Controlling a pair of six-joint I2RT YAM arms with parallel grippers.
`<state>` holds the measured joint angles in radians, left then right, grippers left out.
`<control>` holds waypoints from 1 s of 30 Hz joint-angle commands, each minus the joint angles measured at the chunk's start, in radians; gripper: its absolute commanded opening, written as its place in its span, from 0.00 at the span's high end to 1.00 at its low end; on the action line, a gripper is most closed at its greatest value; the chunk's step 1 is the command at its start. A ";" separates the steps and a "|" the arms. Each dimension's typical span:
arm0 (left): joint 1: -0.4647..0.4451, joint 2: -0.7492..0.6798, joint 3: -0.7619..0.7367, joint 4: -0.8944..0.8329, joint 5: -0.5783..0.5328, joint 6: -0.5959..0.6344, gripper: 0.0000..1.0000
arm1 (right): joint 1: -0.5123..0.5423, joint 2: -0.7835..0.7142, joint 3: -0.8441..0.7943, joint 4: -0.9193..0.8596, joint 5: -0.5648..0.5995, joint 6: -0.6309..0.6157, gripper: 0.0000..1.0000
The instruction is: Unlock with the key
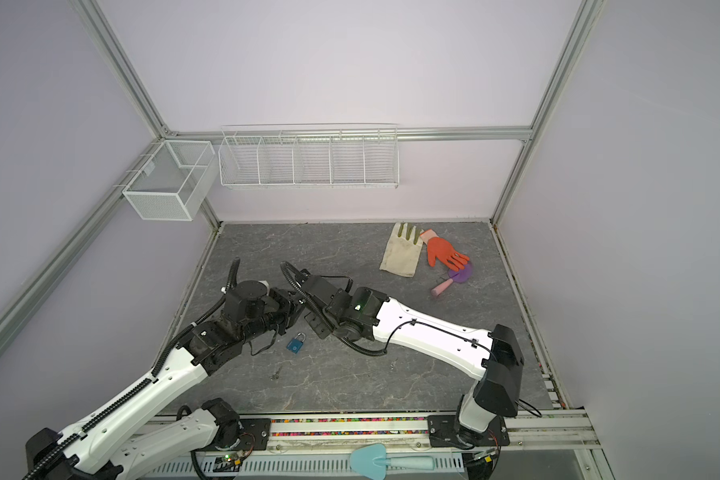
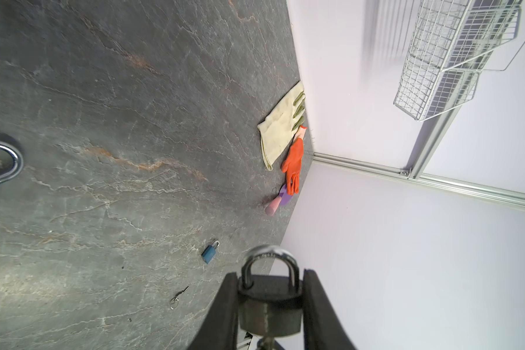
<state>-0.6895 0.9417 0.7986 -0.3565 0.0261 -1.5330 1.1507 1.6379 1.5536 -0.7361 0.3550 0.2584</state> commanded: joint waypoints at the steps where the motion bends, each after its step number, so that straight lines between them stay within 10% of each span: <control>1: -0.007 -0.001 0.027 0.018 0.045 0.011 1.00 | -0.014 -0.002 0.015 0.087 -0.086 0.005 0.93; 10: -0.007 -0.010 0.020 0.028 0.084 0.076 1.00 | -0.060 -0.010 0.028 0.127 -0.292 0.069 0.94; 21: -0.008 -0.052 0.012 0.008 0.089 0.035 1.00 | -0.001 0.058 0.116 0.035 0.047 0.001 0.94; 30: -0.007 -0.056 -0.005 -0.047 0.039 0.082 1.00 | -0.038 -0.024 0.063 0.155 -0.227 0.060 0.94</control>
<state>-0.6785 0.9012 0.8021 -0.3763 0.0105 -1.4780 1.1301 1.6650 1.6276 -0.7704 0.2485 0.2943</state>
